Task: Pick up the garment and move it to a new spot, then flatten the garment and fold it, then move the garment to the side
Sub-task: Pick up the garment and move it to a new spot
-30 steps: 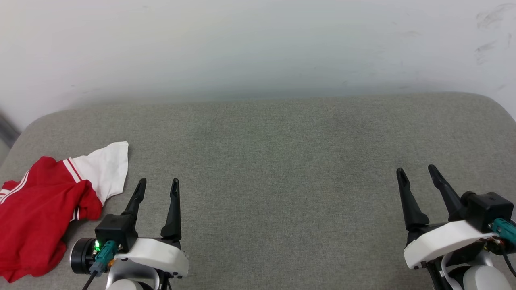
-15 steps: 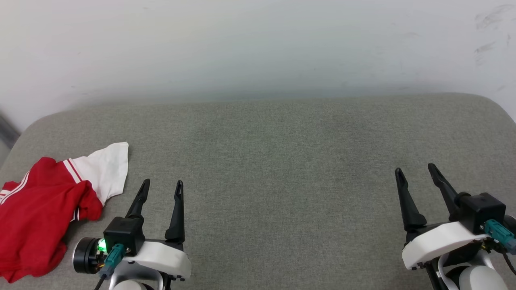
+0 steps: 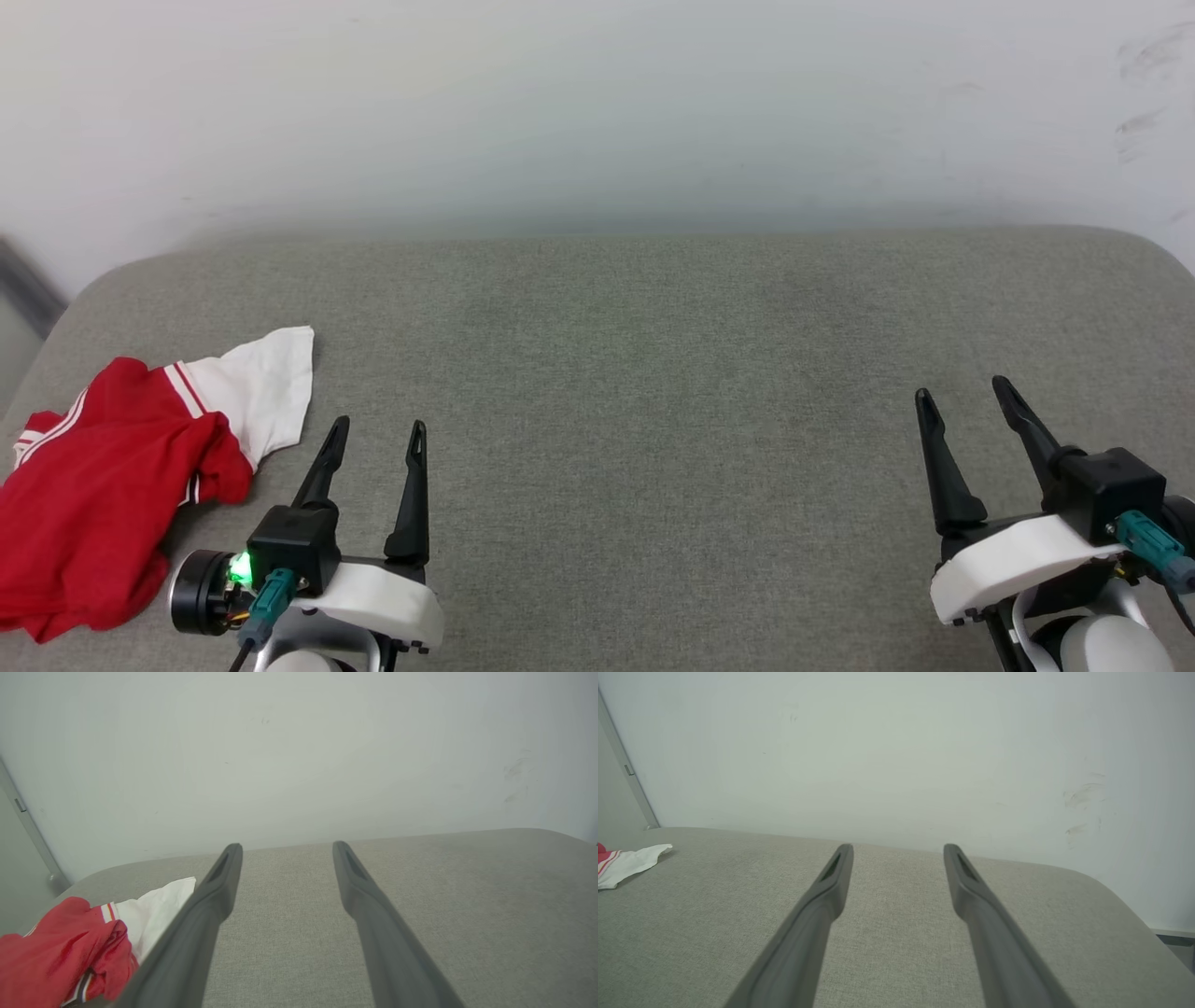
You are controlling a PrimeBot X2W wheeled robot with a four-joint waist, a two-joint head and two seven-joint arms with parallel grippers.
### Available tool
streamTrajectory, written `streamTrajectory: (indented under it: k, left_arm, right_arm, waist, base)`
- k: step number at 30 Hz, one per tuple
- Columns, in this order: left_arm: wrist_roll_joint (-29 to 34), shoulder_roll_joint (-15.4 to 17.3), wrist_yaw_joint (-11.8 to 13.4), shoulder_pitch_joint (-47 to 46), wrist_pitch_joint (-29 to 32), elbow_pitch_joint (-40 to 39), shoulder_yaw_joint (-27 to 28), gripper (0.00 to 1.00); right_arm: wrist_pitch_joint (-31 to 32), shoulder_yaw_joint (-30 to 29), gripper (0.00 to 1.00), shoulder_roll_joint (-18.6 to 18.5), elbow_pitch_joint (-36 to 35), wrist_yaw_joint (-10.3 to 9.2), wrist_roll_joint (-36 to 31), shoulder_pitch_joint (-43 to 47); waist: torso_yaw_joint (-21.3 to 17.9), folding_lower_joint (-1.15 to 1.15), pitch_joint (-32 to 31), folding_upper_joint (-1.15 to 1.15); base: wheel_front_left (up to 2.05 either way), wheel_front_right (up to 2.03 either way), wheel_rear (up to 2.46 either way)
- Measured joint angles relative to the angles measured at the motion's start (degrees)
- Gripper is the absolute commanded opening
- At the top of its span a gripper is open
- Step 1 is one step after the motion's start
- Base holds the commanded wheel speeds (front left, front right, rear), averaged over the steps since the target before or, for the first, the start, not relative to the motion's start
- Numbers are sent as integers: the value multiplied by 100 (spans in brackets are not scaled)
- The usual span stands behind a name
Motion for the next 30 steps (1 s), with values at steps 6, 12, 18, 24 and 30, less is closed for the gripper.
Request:
streamTrajectory:
  k: [6,12,18,24,30]
  left_arm:
    - [-58,-60,-45,-4,-1,48,48,100]
    - [-68,-97,-53,-55,-9,98,144,100]
    - [-51,-111,-49,-73,-9,155,248,100]
    - [-20,-114,-73,-72,-9,219,355,100]
    - [-19,-116,-73,-49,-9,215,466,100]
  right_arm:
    - [-18,-64,100,19,-4,0,18,12]
    - [-11,22,100,25,-63,0,19,27]
    - [8,174,100,32,-154,1,53,19]
    - [5,322,100,54,-167,0,93,-1]
    - [1,405,100,74,-192,0,142,-12]
  waist:
    - [136,0,-6,0]
    - [423,0,3,0]
    - [857,0,17,0]
    - [1399,0,30,0]
    - [1959,0,34,0]
  base:
    - [0,0,0]
    - [0,0,0]
    - [0,0,0]
    - [0,0,0]
    - [0,0,0]
